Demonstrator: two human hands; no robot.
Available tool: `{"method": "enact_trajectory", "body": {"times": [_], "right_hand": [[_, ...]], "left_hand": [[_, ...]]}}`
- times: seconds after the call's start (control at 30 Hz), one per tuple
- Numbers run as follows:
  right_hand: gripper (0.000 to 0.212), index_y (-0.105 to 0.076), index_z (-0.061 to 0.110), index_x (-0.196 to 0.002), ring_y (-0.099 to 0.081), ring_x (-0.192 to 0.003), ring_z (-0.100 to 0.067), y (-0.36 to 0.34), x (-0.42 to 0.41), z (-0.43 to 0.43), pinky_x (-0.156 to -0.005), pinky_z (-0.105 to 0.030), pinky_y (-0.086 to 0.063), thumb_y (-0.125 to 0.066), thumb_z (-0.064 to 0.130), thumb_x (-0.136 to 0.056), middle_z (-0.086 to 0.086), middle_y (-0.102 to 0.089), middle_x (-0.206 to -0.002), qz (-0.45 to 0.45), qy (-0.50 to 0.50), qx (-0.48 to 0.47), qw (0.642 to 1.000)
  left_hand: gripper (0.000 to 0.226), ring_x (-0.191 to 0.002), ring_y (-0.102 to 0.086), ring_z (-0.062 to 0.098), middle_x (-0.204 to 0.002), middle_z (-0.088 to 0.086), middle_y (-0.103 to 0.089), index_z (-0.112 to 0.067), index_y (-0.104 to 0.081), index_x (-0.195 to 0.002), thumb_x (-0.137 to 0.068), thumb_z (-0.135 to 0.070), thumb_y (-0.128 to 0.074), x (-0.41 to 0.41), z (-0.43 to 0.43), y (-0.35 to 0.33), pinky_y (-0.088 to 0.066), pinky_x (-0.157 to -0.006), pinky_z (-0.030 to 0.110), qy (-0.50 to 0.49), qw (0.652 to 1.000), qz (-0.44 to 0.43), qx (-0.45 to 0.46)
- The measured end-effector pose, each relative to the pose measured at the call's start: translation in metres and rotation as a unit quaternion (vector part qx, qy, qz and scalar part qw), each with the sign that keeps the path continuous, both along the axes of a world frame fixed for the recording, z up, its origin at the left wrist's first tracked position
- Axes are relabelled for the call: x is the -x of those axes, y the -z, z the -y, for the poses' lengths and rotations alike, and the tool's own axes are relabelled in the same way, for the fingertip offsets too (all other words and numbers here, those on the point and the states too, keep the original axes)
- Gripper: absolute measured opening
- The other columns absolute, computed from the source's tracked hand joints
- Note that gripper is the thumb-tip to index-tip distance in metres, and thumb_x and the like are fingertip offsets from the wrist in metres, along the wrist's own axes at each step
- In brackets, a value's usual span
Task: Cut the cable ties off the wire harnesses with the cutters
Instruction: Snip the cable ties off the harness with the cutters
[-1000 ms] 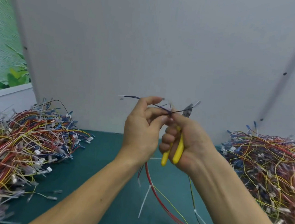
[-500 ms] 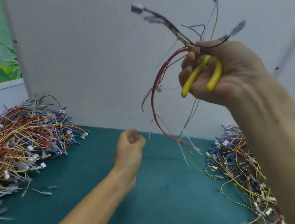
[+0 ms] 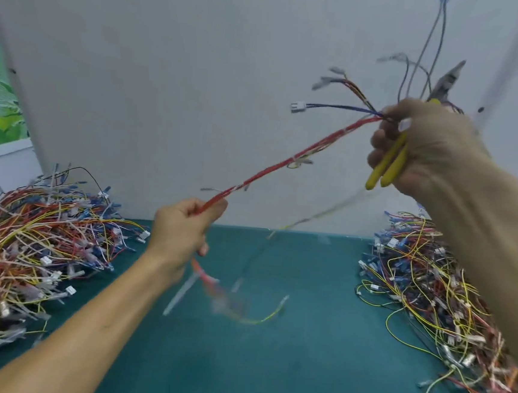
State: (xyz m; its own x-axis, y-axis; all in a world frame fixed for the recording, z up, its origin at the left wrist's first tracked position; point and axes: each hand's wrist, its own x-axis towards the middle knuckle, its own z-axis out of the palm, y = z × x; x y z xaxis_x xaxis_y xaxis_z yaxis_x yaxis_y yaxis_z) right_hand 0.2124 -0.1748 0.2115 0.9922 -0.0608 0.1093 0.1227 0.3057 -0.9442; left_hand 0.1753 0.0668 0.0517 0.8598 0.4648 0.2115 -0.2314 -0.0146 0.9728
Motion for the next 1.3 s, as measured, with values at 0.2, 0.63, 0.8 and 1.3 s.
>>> {"method": "enact_trajectory", "body": {"times": [0.2, 0.63, 0.8, 1.3], "right_hand": [[0.009, -0.048, 0.014, -0.082, -0.045, -0.046, -0.011, 0.028, -0.017, 0.021, -0.049, -0.020, -0.033, -0.047, 0.011, -0.091, 0.001, -0.042, -0.060, -0.073, 0.018, 0.017, 0.997], [0.013, -0.059, 0.016, -0.093, -0.056, -0.056, -0.010, 0.077, -0.020, 0.020, -0.054, -0.028, -0.042, -0.061, 0.003, -0.090, -0.004, -0.061, -0.071, 0.115, -0.020, 0.206, 0.972], [0.025, -0.064, 0.012, -0.105, -0.054, -0.065, -0.012, 0.103, -0.005, 0.018, -0.056, -0.019, -0.046, -0.068, 0.002, -0.083, -0.003, -0.063, -0.079, 0.146, -0.323, 0.348, 0.868], [0.034, -0.049, 0.023, -0.097, -0.055, -0.106, -0.026, 0.227, 0.018, 0.036, -0.076, -0.032, -0.042, -0.064, 0.049, -0.082, -0.001, -0.055, -0.108, -0.008, -0.151, 0.775, 0.614]], "left_hand": [[0.023, -0.038, -0.025, 0.009, -0.048, -0.005, -0.033, -0.018, -0.064, -0.063, -0.057, -0.030, -0.081, 0.020, -0.033, -0.010, -0.037, -0.038, 0.022, 0.174, 0.984, -0.043, 0.003], [0.014, -0.069, -0.063, 0.019, -0.078, -0.002, -0.069, -0.014, -0.078, -0.088, -0.081, -0.004, -0.072, 0.042, -0.072, -0.043, -0.044, -0.067, 0.023, -0.063, 0.769, 0.091, -0.629], [0.025, -0.069, -0.063, 0.028, -0.075, 0.001, -0.069, -0.017, -0.077, -0.072, -0.083, -0.016, -0.055, 0.037, -0.054, -0.013, -0.045, -0.073, 0.042, -0.007, 0.627, 0.188, -0.756], [0.046, -0.101, -0.055, 0.002, -0.106, -0.017, -0.059, -0.025, -0.071, -0.104, -0.075, 0.003, -0.049, 0.062, -0.050, 0.090, -0.035, -0.092, 0.009, 0.131, 0.771, -0.145, -0.606]]}}
